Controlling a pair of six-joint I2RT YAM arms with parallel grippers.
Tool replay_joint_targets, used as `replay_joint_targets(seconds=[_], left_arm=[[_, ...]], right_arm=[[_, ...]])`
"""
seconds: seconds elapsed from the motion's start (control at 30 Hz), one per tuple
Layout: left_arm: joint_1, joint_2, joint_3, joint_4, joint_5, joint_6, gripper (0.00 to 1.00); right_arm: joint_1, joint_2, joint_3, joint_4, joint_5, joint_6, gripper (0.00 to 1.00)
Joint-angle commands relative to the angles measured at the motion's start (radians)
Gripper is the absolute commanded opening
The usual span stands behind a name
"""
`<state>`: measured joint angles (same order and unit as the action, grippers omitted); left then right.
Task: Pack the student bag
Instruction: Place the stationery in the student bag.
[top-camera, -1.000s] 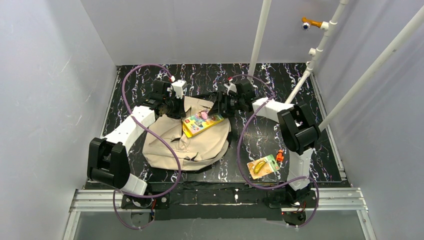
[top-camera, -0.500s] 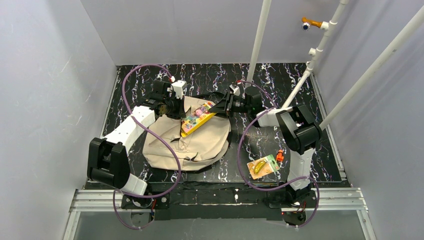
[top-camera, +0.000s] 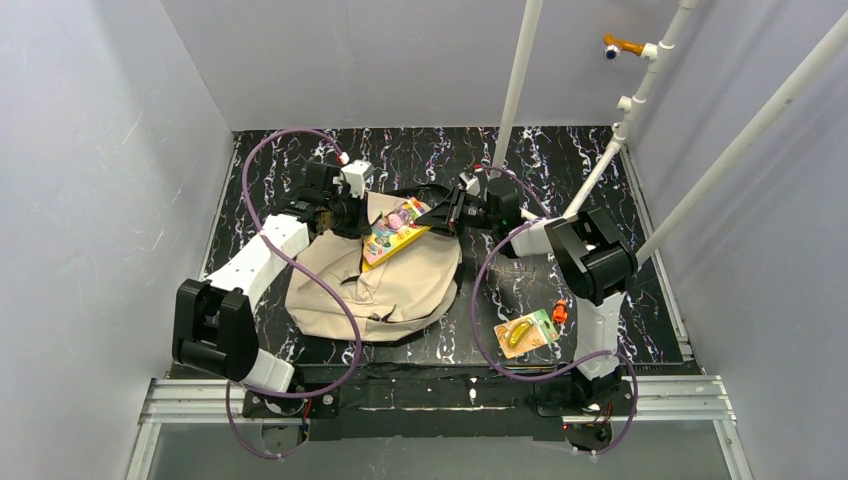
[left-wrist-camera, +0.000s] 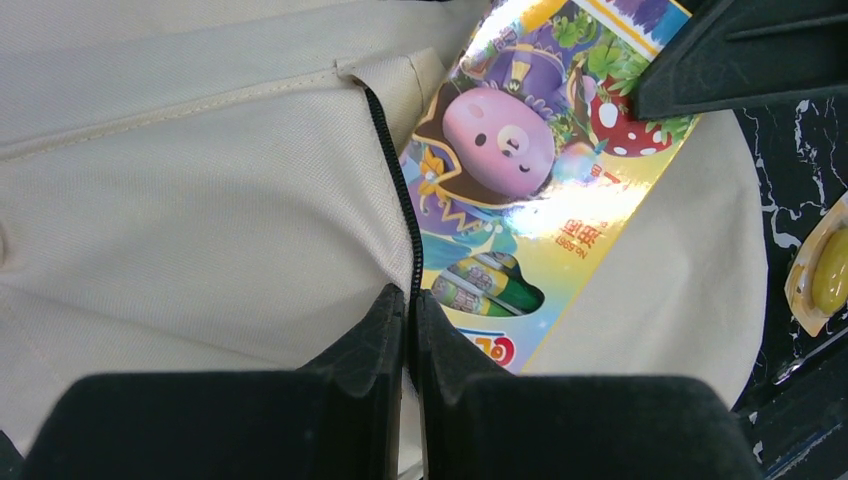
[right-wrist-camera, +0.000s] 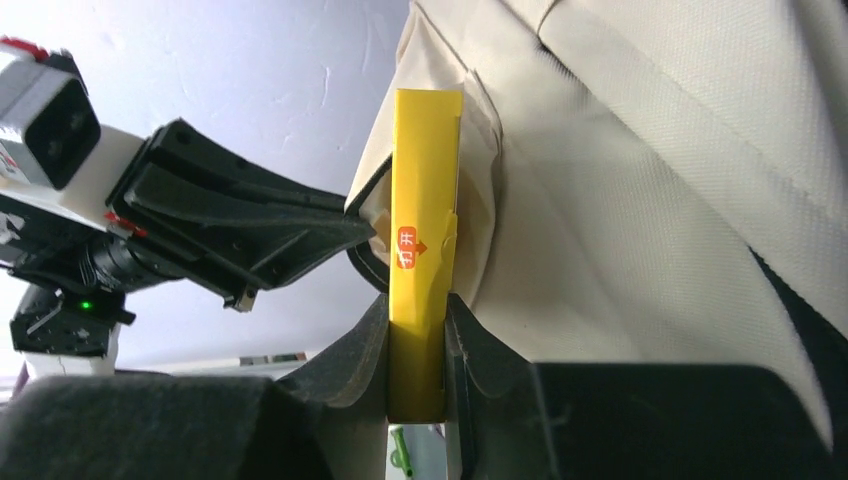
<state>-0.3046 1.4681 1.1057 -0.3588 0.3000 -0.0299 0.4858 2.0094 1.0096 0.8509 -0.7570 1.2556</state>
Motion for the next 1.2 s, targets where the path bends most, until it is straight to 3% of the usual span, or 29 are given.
replay_joint_targets(seconds=[0.0, 0.17, 0.3, 0.6, 0.93, 1.03, 1.17], left_arm=[[-0.01, -0.092, -0.008, 0.038, 0.052, -0.018, 0.0], [-0.015, -0.129, -0.026, 0.064, 0.029, -0.015, 0.0], [-0.015, -0.137, -0.036, 0.084, 0.026, -0.012, 0.0], [-0.016, -0.137, -0.036, 0.081, -0.019, 0.005, 0.0], [-0.016, -0.105, -0.021, 0.076, -0.138, 0.081, 0.0], [-0.016, -0.097, -0.023, 0.107, -0.127, 0.062, 0.0], [-0.015, -0.051, 0.036, 0.08, -0.22, -0.037, 0.0]], right_arm=[[0.012, -0.029, -0.037, 0.158, 0.156, 0.088, 0.03], [0.036, -0.064, -0.048, 0.162, 0.26, 0.102, 0.01], [0.083, -0.013, 0.086, 0.027, 0.129, 0.021, 0.01], [0.102, -0.063, 0.014, -0.007, -0.081, -0.064, 0.01], [0.144, -0.013, 0.26, -0.511, -0.173, -0.31, 0.01], [0.169, 0.004, 0.276, -0.48, -0.161, -0.266, 0.01], [0.21, 0.054, 0.298, -0.438, -0.168, -0.196, 0.01]])
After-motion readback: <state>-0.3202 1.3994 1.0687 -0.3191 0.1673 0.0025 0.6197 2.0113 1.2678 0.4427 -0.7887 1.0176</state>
